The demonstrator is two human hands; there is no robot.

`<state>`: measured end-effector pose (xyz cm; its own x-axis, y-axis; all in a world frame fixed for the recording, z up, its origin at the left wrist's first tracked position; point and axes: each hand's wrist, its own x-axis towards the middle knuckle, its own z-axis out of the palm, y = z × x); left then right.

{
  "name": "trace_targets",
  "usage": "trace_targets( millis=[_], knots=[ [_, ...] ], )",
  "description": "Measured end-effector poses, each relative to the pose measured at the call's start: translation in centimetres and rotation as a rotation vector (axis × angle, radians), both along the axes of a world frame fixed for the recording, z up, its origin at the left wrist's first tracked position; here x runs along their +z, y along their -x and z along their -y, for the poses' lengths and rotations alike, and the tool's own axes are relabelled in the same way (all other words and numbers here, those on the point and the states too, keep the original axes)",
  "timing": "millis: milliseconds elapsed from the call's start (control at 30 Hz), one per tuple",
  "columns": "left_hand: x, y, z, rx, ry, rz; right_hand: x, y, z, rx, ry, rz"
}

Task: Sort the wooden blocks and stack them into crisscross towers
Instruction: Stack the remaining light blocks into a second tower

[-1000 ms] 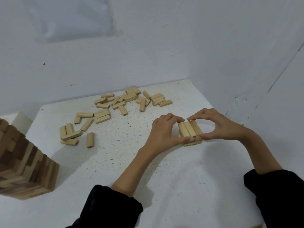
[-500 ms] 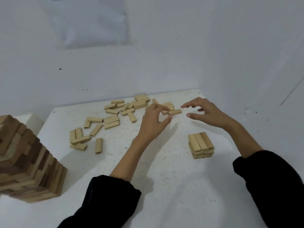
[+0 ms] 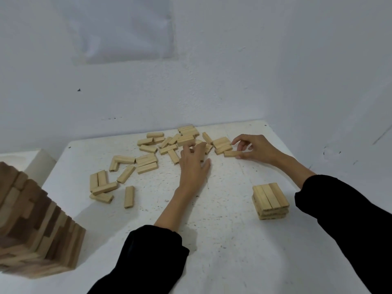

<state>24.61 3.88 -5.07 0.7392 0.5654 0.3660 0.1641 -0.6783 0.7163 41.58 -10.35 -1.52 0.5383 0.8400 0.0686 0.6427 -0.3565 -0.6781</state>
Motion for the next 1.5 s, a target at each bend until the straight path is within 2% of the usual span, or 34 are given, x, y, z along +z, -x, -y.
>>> trace_targets(
  millis=[100, 267, 433, 600, 833, 1033, 1200, 1400, 1500],
  knots=[
    [-0.1, -0.3, -0.3, 0.019, 0.007, 0.049, 0.4, -0.1, -0.5, 0.064, 0.054, 0.054],
    [-0.8, -0.4, -0.8, -0.018, -0.053, 0.156, 1.3, 0.4, -2.0, 0.198, 0.317, 0.260],
    [-0.8, -0.3, -1.0, -0.007, -0.014, 0.187, 1.4, 0.7, -1.9, 0.202, 0.255, 0.307],
    [-0.1, 0.6, -0.6, -0.011, 0.025, 0.246, 2.2, 1.8, -1.9, 0.238, 0.330, 0.449],
    [-0.9, 1.9, -1.0, -0.005, 0.121, 0.279, 2.7, 2.1, -2.7, 0.201, 0.481, 0.382],
    [-0.5, 2.1, -0.9, 0.050, 0.232, 0.257, 3.4, 2.7, -3.0, 0.261, 0.536, 0.423],
    [0.0, 2.4, -0.8, 0.069, 0.266, 0.284, 3.6, 3.2, -2.3, 0.281, 0.543, 0.330],
    [0.8, 6.6, -0.1, 0.028, 0.230, 0.291, 5.3, 5.4, -1.6, 0.333, 0.499, 0.246],
    [1.4, 9.3, -1.0, 0.022, 0.168, 0.268, 6.1, 8.4, -2.1, 0.404, 0.546, 0.273]
  ],
)
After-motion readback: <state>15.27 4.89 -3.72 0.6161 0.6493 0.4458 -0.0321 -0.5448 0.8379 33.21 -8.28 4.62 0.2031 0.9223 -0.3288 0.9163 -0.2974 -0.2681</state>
